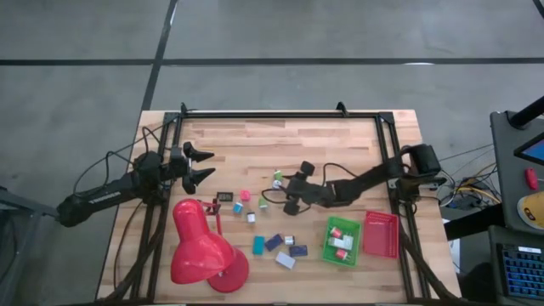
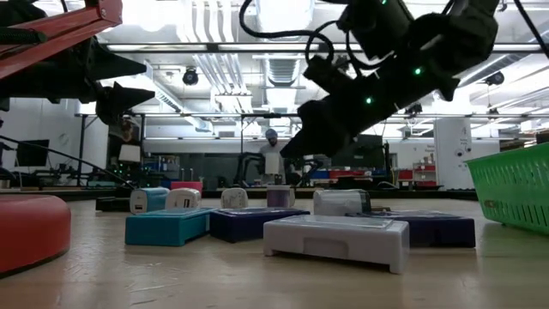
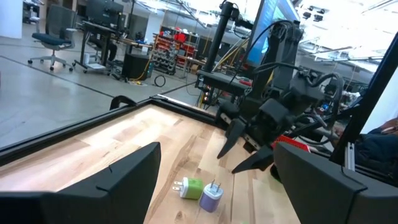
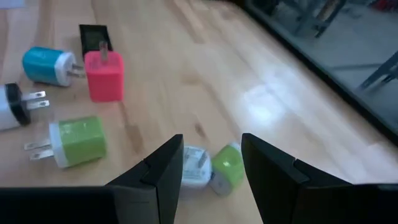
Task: Pick & Place Office items
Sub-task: Put the purple charger adapter into the green basket
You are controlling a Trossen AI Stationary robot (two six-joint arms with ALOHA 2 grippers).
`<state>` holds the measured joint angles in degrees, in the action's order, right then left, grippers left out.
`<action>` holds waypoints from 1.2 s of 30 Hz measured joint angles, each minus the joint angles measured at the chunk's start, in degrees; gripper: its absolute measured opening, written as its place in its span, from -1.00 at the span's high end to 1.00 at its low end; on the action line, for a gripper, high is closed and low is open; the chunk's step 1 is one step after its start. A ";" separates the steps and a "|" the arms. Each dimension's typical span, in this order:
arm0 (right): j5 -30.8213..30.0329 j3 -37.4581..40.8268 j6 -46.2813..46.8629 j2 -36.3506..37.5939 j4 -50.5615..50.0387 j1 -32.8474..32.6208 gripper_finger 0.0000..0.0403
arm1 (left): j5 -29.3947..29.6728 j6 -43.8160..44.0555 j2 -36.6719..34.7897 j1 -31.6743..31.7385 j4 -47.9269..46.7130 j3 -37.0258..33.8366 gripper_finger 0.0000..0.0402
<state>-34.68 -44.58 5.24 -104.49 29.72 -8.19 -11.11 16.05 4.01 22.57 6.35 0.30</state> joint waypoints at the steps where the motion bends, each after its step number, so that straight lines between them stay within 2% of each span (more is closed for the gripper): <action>1: 1.06 0.00 0.81 -0.38 -0.10 0.39 0.20 | 0.00 0.02 0.00 0.00 0.00 0.00 -0.59; 6: 5.81 0.00 2.75 -1.62 -0.32 2.42 0.20 | 0.00 0.01 0.00 0.02 -0.02 -0.01 -0.59; 18: 9.01 -0.79 3.78 -2.56 -0.39 2.90 0.20 | 0.00 0.00 0.00 0.02 0.00 0.01 -0.59; 28: 9.20 -2.85 2.53 -7.91 -0.28 3.63 0.20 | 0.00 0.00 0.00 0.00 0.00 -0.01 -0.59; 36: 9.51 -3.85 2.59 -9.04 -0.14 4.62 0.20 | 0.00 0.00 0.22 0.02 -0.06 -0.01 -0.59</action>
<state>-25.17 -48.42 7.84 -113.54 29.58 -3.57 -11.11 16.05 4.23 22.59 6.29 0.30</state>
